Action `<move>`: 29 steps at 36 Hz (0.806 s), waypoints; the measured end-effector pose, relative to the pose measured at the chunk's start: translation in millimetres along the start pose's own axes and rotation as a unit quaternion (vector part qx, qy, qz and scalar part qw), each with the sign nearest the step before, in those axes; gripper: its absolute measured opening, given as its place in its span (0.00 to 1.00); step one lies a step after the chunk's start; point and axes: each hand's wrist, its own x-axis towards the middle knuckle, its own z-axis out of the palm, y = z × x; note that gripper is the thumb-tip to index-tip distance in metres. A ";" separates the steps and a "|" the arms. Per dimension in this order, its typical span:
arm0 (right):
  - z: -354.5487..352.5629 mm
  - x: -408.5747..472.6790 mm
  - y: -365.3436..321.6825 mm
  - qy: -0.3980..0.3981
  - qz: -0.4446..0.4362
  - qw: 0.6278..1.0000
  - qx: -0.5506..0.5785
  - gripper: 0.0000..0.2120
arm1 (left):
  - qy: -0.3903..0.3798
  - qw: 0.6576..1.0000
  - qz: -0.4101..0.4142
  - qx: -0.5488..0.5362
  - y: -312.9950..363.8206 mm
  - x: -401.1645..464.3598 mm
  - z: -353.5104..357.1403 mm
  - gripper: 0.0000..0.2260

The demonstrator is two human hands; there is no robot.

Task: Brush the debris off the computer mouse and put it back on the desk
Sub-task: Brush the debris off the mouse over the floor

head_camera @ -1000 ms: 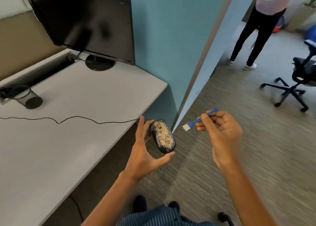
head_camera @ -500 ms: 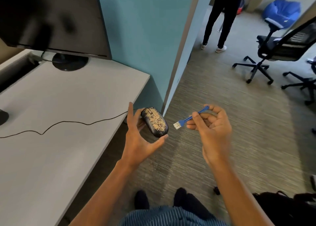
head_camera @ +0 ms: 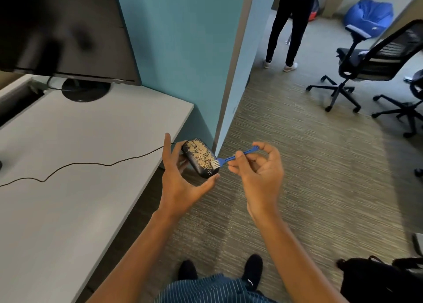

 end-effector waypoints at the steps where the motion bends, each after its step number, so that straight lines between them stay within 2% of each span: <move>1: -1.8 1.5 1.4 0.010 0.001 1.000 0.001 0.20 | 0.000 1.000 -0.002 0.001 0.8 0.0 0.3 0.72; 6: -10.1 10.9 2.1 0.051 -0.005 0.998 0.020 0.19 | -0.002 1.000 -0.011 0.000 2.8 1.3 3.5 0.71; 12: -6.6 2.8 2.7 0.008 -0.019 1.000 0.024 0.19 | 0.002 1.000 0.000 0.002 2.1 1.4 4.1 0.70; 18: -7.5 4.3 2.1 0.043 -0.012 0.999 0.007 0.19 | -0.008 1.000 0.004 -0.001 -0.1 1.1 1.5 0.70; 26: -2.7 0.2 -4.1 0.008 -0.009 1.000 -0.002 0.20 | -0.020 1.000 0.005 0.004 -1.5 -4.6 2.8 0.70; 29: -3.4 1.8 -4.4 0.029 -0.003 0.999 -0.016 0.20 | -0.023 0.999 0.018 0.014 -2.8 -6.6 1.2 0.68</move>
